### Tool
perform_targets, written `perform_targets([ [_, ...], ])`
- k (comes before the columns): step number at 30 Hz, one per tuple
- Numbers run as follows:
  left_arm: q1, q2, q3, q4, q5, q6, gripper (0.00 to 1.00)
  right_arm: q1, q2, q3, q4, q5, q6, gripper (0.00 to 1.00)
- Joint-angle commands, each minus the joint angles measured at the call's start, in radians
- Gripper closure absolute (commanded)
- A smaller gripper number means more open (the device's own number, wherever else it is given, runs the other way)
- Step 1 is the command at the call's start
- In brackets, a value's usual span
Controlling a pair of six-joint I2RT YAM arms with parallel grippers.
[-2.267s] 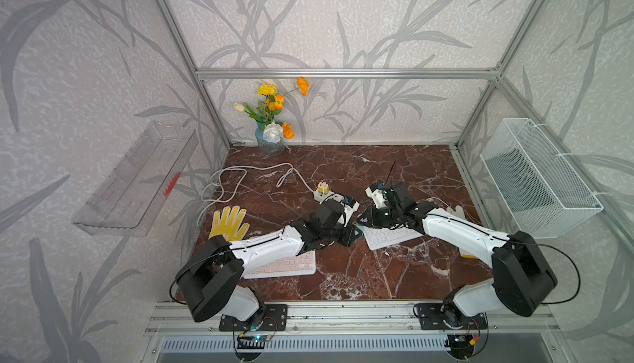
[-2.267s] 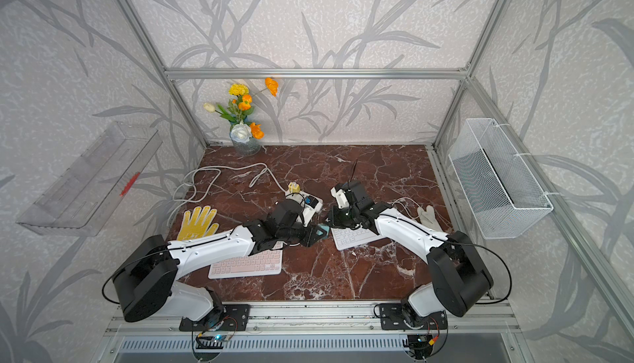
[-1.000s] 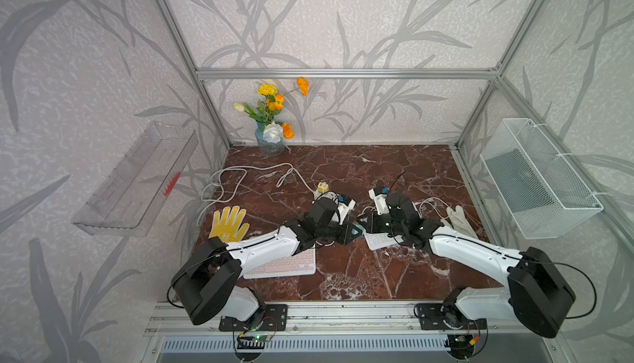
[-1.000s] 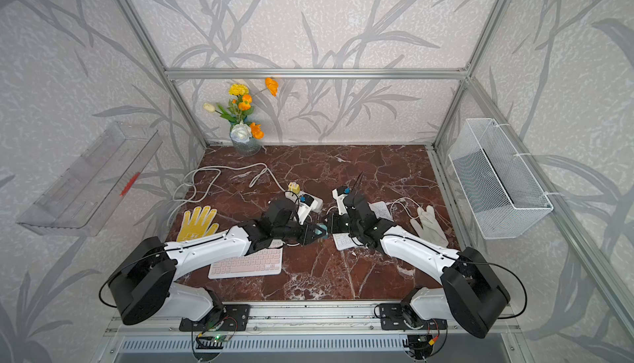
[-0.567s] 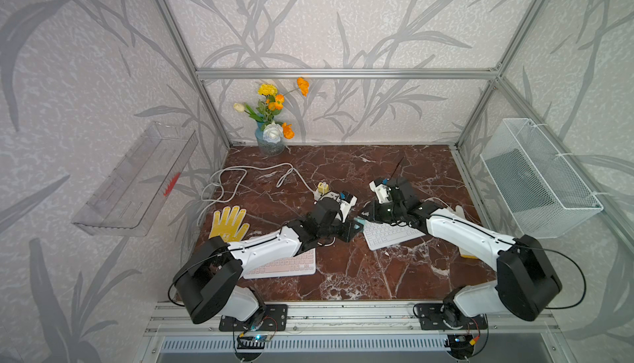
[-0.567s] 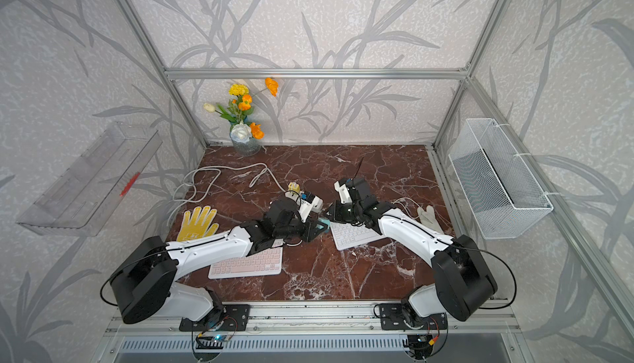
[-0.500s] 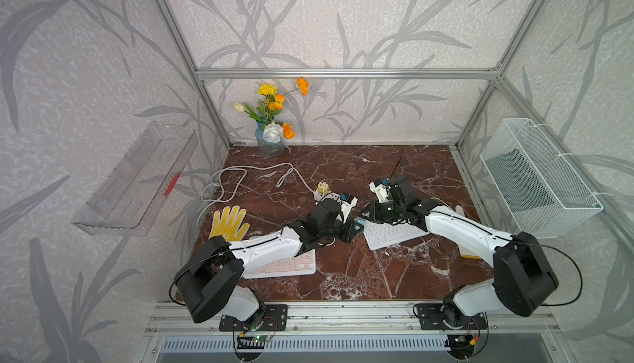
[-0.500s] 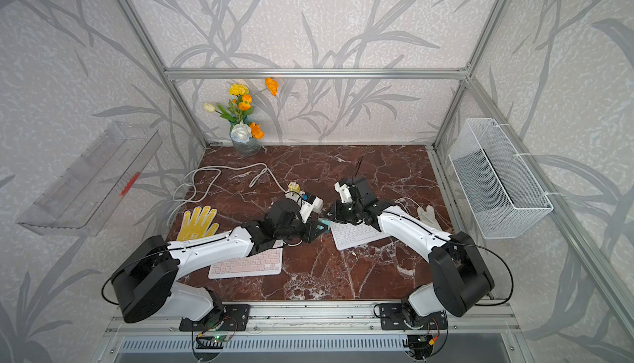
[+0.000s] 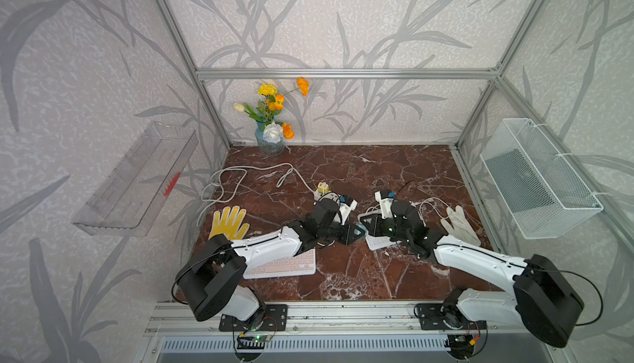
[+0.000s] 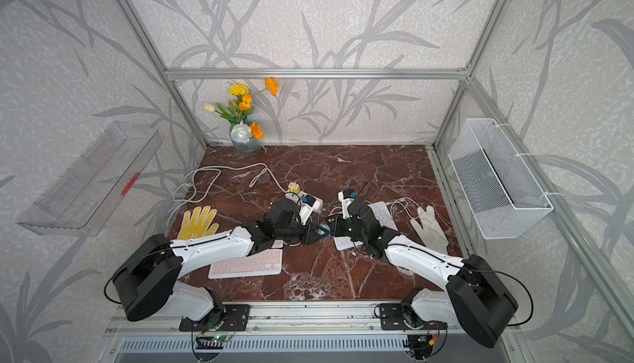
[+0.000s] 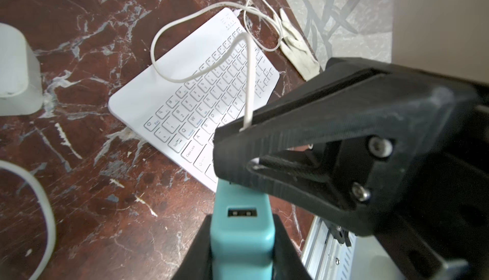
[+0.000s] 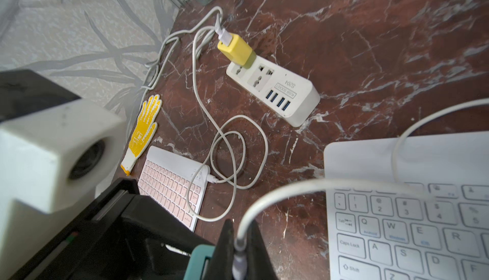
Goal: Unplug the wireless keyboard
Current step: Remove the power cord from the plug, then place the plug at the center of the board.
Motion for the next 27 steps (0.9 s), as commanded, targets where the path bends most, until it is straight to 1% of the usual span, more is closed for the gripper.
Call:
perform_targets([
  [1, 0.004, 0.023, -0.072, -0.129, 0.109, -0.051, 1.0, -0.046, -0.043, 0.037, 0.153, 0.324, -0.044, 1.0],
  [4, -0.026, 0.032, -0.068, -0.189, 0.079, -0.011, 1.0, -0.075, -0.018, 0.106, 0.076, 0.311, -0.044, 1.0],
  [8, -0.054, 0.034, -0.078, -0.189, 0.075, 0.006, 1.0, -0.13, 0.029, 0.15, 0.055, 0.259, -0.012, 1.0],
  [10, -0.078, 0.018, -0.076, -0.204, 0.058, 0.035, 1.0, -0.145, 0.056, 0.171, 0.043, 0.246, -0.007, 1.0],
  [13, -0.104, 0.004, -0.076, -0.232, 0.05, 0.073, 1.0, -0.182, 0.101, 0.212, 0.02, 0.19, 0.01, 1.0],
  [19, -0.096, 0.001, -0.068, -0.279, -0.019, 0.083, 1.0, -0.206, 0.119, 0.242, -0.02, 0.131, 0.008, 1.0],
  [22, -0.085, 0.029, -0.052, -0.281, -0.07, 0.067, 0.97, -0.221, 0.116, 0.254, -0.063, 0.076, 0.005, 1.0],
  [24, -0.077, 0.061, -0.029, -0.288, -0.091, 0.062, 0.95, -0.239, 0.123, 0.272, -0.114, 0.004, 0.003, 1.0],
  [27, -0.066, 0.104, 0.019, -0.298, -0.143, 0.066, 0.95, -0.255, 0.121, 0.287, -0.21, -0.081, -0.025, 1.0],
])
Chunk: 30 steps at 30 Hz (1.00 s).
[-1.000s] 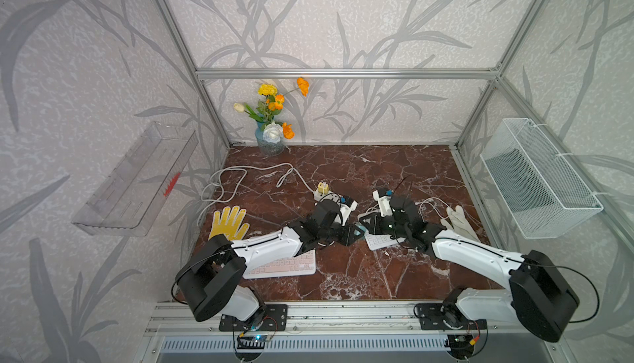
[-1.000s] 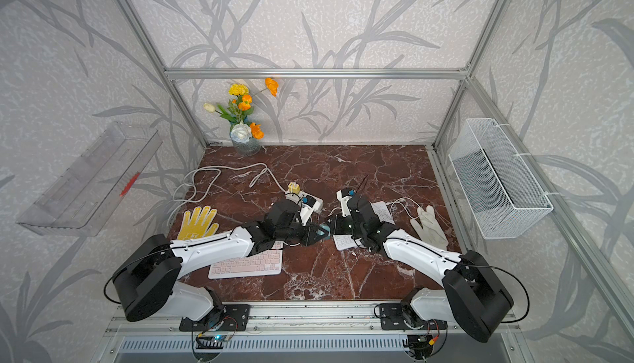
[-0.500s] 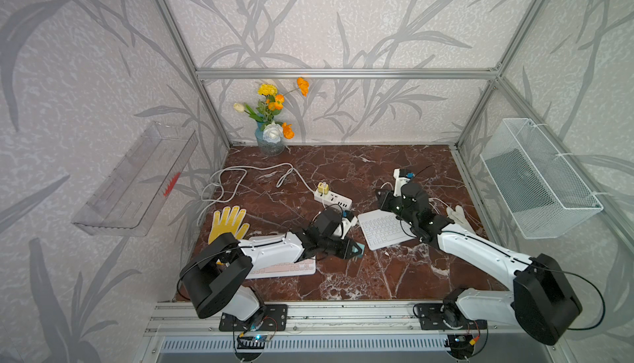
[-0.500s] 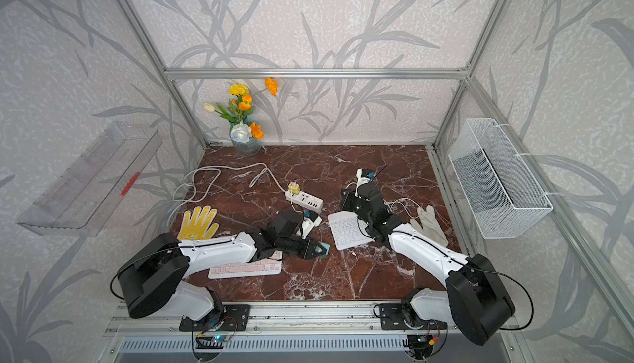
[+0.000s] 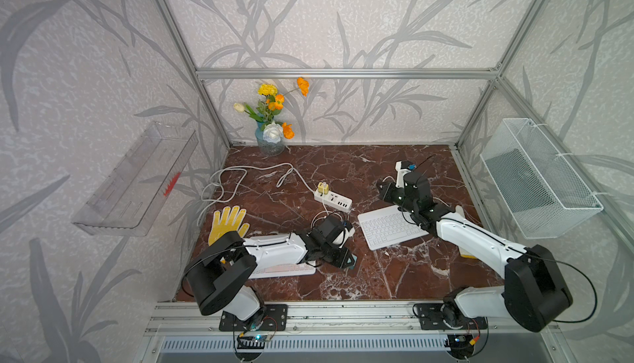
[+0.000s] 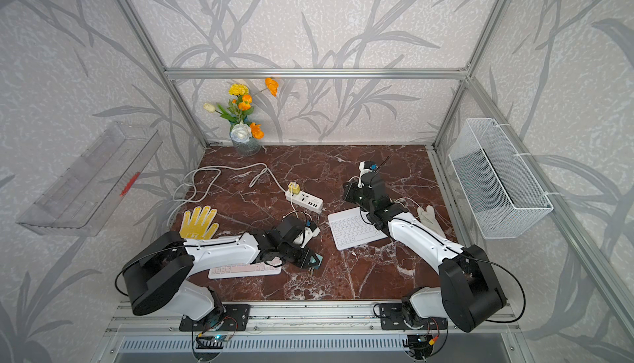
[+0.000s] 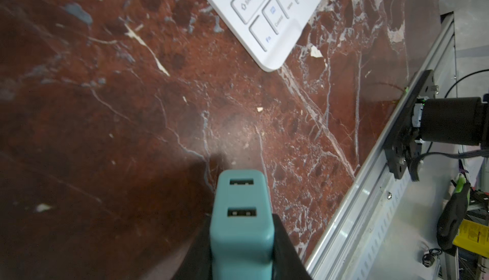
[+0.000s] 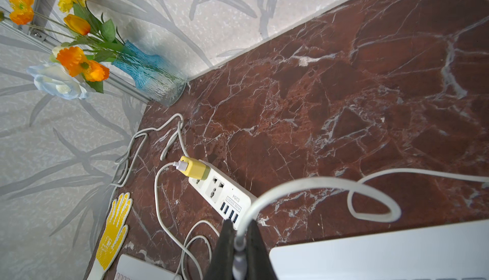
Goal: Unplug the wireless keyboard
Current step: Place the plug at the center of the board.
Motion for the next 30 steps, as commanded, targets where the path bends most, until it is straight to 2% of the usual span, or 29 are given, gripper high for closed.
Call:
perform_targets([
  [1, 0.016, 0.042, 0.065, -0.018, -0.083, 0.006, 0.95, -0.017, -0.005, 0.034, -0.132, -0.121, -0.029, 1.0],
  [7, 0.065, 0.123, 0.136, -0.046, -0.082, -0.013, 0.94, -0.018, -0.081, -0.031, -0.217, -0.169, -0.041, 1.0],
  [10, 0.101, 0.152, 0.131, -0.019, -0.011, -0.039, 0.93, -0.022, -0.119, -0.078, -0.217, -0.147, -0.036, 1.0],
  [14, 0.113, 0.161, 0.124, -0.008, 0.068, -0.057, 0.87, -0.027, -0.158, -0.115, -0.228, -0.114, -0.037, 1.0],
  [15, 0.112, 0.16, 0.122, -0.008, 0.086, -0.06, 0.83, -0.029, -0.161, -0.112, -0.245, -0.108, -0.041, 1.0],
  [18, 0.109, 0.151, 0.128, -0.042, 0.094, -0.054, 0.56, -0.031, -0.156, -0.092, -0.299, -0.094, -0.083, 1.0],
  [21, 0.109, 0.124, 0.138, -0.114, 0.066, -0.029, 0.39, -0.032, -0.137, -0.056, -0.386, -0.065, -0.121, 1.0],
  [25, 0.111, 0.08, 0.158, -0.197, 0.027, 0.001, 0.3, -0.032, -0.101, -0.023, -0.474, -0.069, -0.164, 1.0],
  [30, 0.111, 0.037, 0.258, -0.331, -0.045, 0.051, 0.28, -0.059, -0.11, -0.044, -0.492, -0.008, -0.175, 1.0],
])
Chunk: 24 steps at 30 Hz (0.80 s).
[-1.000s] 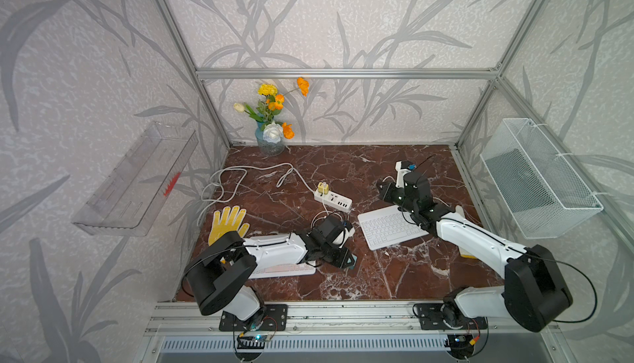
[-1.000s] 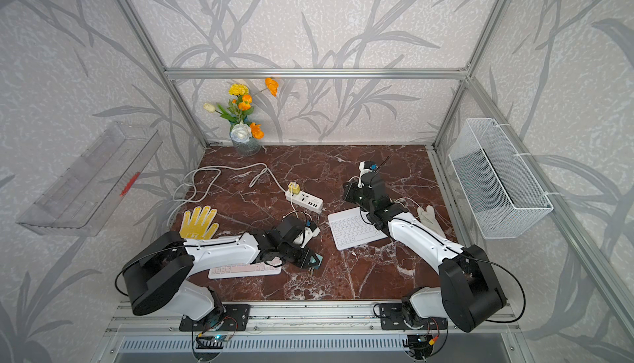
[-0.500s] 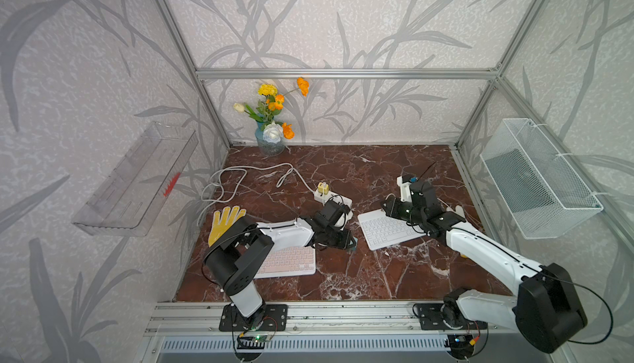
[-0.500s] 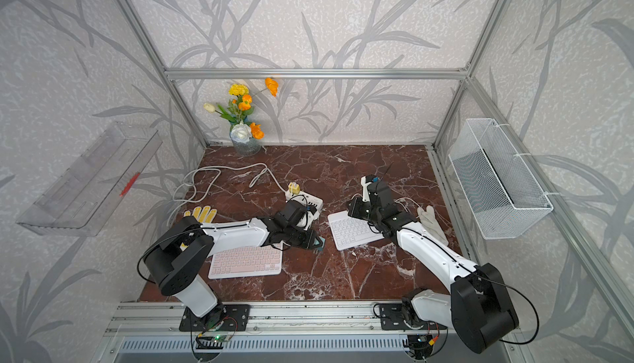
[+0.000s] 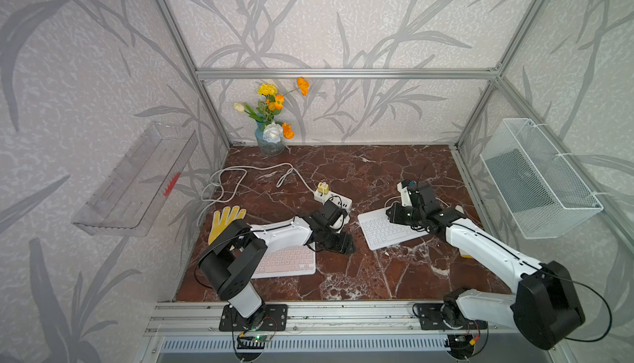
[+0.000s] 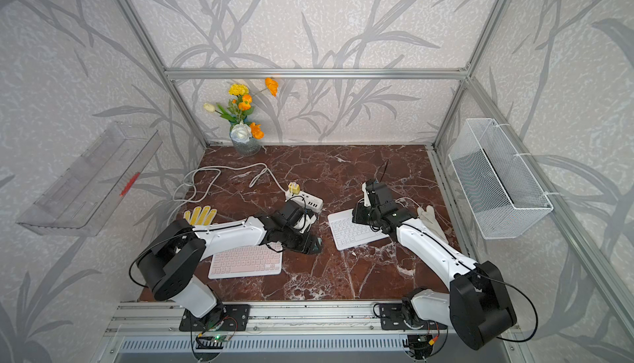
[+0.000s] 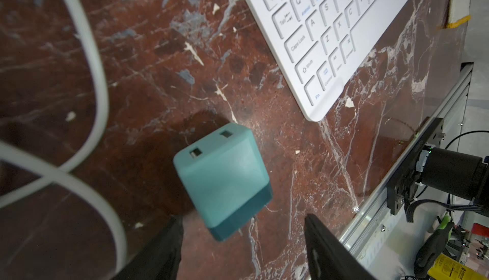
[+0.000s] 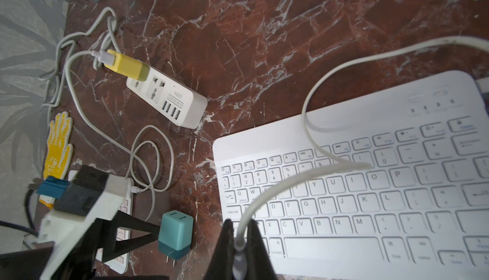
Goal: Unplug the wireless keyboard
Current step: Place the plug at the center of the board, then place the power cord at the center of the board.
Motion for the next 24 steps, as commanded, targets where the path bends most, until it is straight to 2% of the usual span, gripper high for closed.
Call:
perform_targets([
  [1, 0.0, -0.044, 0.104, -0.138, -0.073, 0.065, 0.28, -0.035, -0.009, 0.003, -0.047, 0.066, -0.042, 1.0],
  [7, -0.001, -0.009, 0.271, -0.228, -0.086, 0.12, 0.27, -0.135, 0.038, 0.092, -0.124, 0.151, -0.118, 1.0],
  [13, -0.01, 0.093, 0.368, -0.217, -0.046, 0.13, 0.28, -0.213, 0.148, 0.174, -0.062, 0.17, -0.142, 1.0],
  [24, -0.052, 0.243, 0.463, -0.144, -0.03, 0.117, 0.28, -0.238, 0.533, 0.607, -0.054, 0.146, -0.195, 1.0],
])
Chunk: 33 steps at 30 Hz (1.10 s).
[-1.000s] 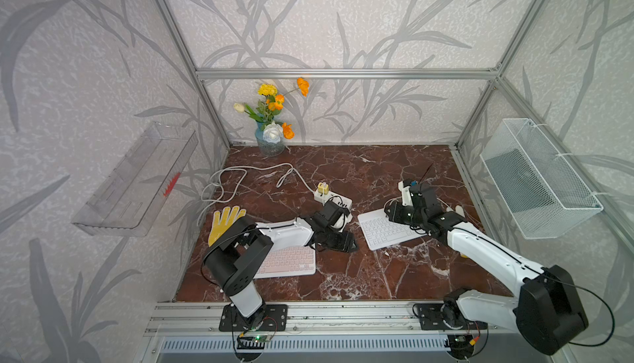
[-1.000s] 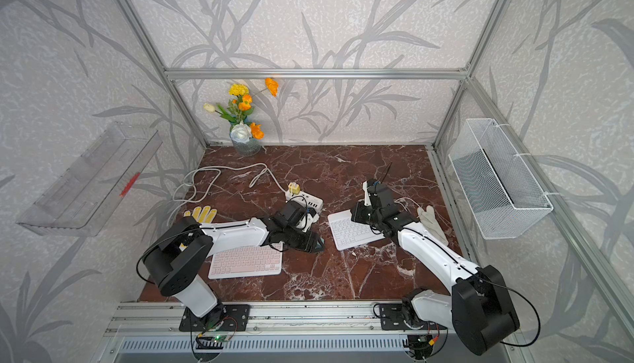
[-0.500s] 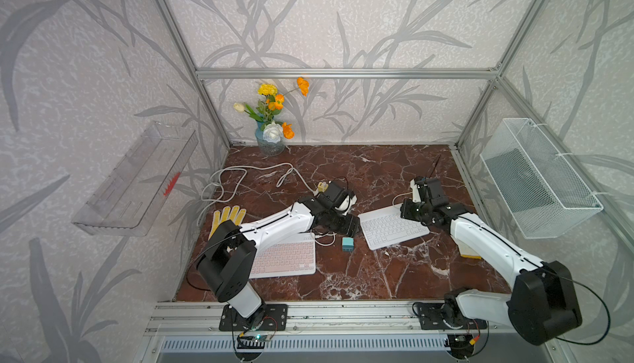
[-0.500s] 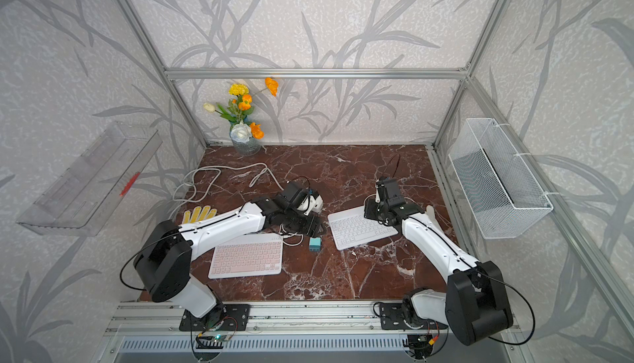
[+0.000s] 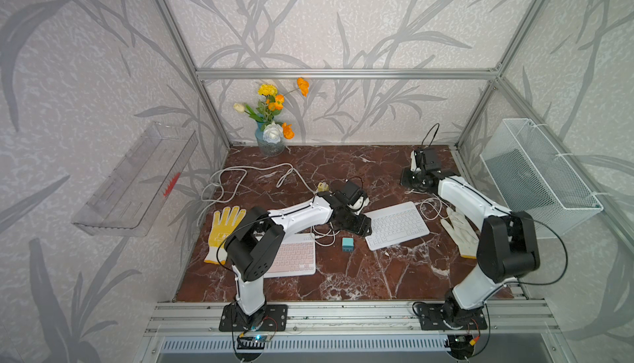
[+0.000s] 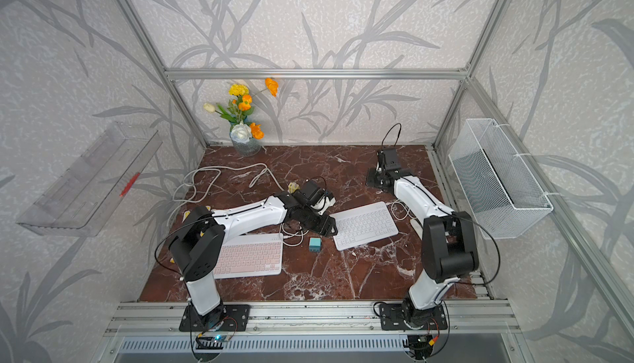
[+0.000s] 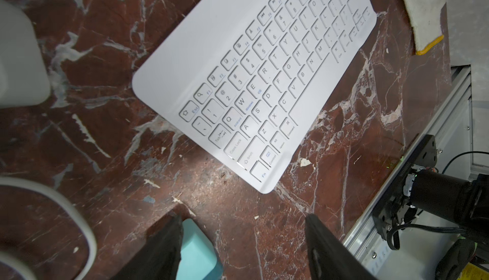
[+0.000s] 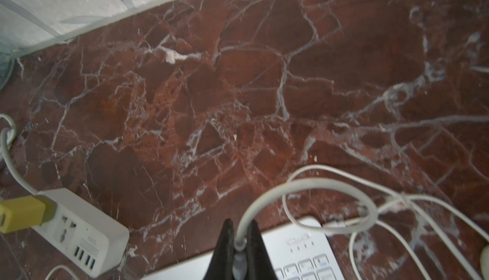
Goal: Unplug the wireless keyboard
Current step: Place the power cord at the center of the board.
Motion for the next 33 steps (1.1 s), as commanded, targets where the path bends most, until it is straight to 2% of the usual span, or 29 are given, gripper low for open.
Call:
perform_targets([
  [1, -0.01, 0.022, 0.06, 0.034, 0.012, 0.006, 0.28, -0.017, 0.1, 0.129, -0.024, -0.017, -0.036, 1.0],
  [5, -0.02, 0.061, 0.115, 0.092, -0.003, 0.002, 0.27, -0.023, 0.195, 0.247, -0.112, -0.027, -0.056, 1.0],
  [9, -0.02, 0.13, 0.217, 0.122, -0.014, 0.01, 0.27, -0.025, 0.256, 0.287, -0.165, -0.11, -0.076, 0.99],
  [14, -0.021, 0.222, 0.329, 0.115, 0.039, 0.003, 0.27, -0.031, 0.305, 0.313, -0.206, -0.164, -0.104, 0.89],
  [22, -0.033, 0.328, 0.474, 0.065, 0.02, 0.015, 0.28, -0.039, 0.314, 0.33, -0.275, -0.207, -0.141, 0.77],
  [25, -0.033, 0.355, 0.519, 0.057, -0.013, 0.006, 0.28, -0.042, 0.288, 0.299, -0.274, -0.216, -0.146, 0.78],
  [26, -0.033, 0.363, 0.532, 0.06, -0.012, -0.001, 0.28, -0.044, 0.277, 0.289, -0.277, -0.225, -0.147, 0.76],
  [30, -0.035, 0.4, 0.573, 0.072, 0.003, -0.032, 0.28, -0.05, 0.214, 0.258, -0.308, -0.258, -0.155, 0.55],
  [33, -0.035, 0.42, 0.586, 0.082, -0.013, -0.053, 0.28, -0.059, 0.136, 0.209, -0.3, -0.297, -0.138, 0.51],
])
